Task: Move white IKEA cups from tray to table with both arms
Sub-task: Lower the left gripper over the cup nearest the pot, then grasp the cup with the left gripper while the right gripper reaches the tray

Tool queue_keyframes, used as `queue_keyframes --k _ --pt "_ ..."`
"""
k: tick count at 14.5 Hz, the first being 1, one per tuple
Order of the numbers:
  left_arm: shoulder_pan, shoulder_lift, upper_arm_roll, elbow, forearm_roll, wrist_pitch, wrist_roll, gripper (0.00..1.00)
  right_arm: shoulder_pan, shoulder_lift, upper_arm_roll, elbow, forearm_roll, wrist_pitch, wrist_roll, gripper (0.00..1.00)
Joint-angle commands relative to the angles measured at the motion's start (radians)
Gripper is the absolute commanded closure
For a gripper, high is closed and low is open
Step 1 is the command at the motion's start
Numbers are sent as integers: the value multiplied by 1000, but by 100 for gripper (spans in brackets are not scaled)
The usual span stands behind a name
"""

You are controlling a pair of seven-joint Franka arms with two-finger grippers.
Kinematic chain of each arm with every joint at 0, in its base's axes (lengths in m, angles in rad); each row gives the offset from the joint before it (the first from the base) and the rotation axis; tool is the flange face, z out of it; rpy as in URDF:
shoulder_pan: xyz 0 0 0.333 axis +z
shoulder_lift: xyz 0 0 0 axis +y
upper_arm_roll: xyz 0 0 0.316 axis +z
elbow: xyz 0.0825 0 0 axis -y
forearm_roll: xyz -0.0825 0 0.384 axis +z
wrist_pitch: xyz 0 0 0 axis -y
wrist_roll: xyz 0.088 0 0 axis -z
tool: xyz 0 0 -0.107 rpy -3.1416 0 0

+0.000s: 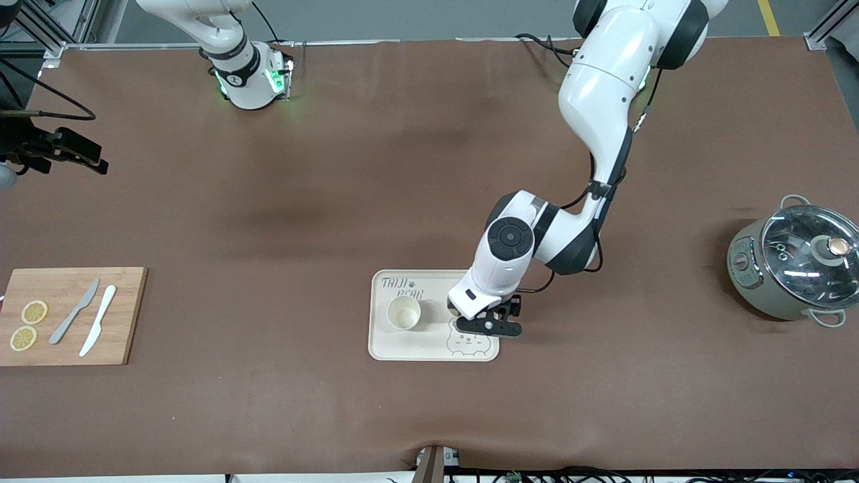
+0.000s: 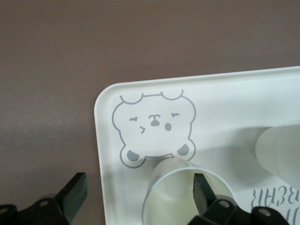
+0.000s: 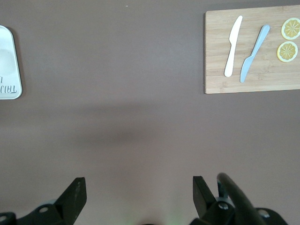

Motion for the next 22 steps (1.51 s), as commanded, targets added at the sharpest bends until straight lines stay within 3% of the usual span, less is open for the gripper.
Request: queue_keyframes --k 1,10,14,15,16,17,18,19,22 --pt "-15 25 18 33 -2 15 -24 0 8 2 -4 3 -3 2 10 0" --pt "-24 15 13 -9 -8 13 -85 0 71 2 -4 7 0 5 142 0" --pt "-32 6 13 -24 -8 -11 -125 0 168 55 -4 55 61 15 333 0" --pt "-30 2 13 -30 -8 -27 -128 16 197 86 -4 70 85 42 401 0" --pt "-30 -6 12 -32 -10 -37 -139 52 240 126 -4 75 105 95 483 0" --pt "-29 -8 12 -33 -10 -62 -170 78 279 161 -4 73 112 155 566 0" --pt "-32 -9 10 -33 -10 -74 -206 94 316 190 -4 75 122 210 637 0" --pt "-45 -12 12 -35 2 -77 -233 100 356 215 -4 78 138 261 704 0" --pt "-43 -12 13 -36 5 -77 -230 100 442 327 -4 106 135 401 858 0"
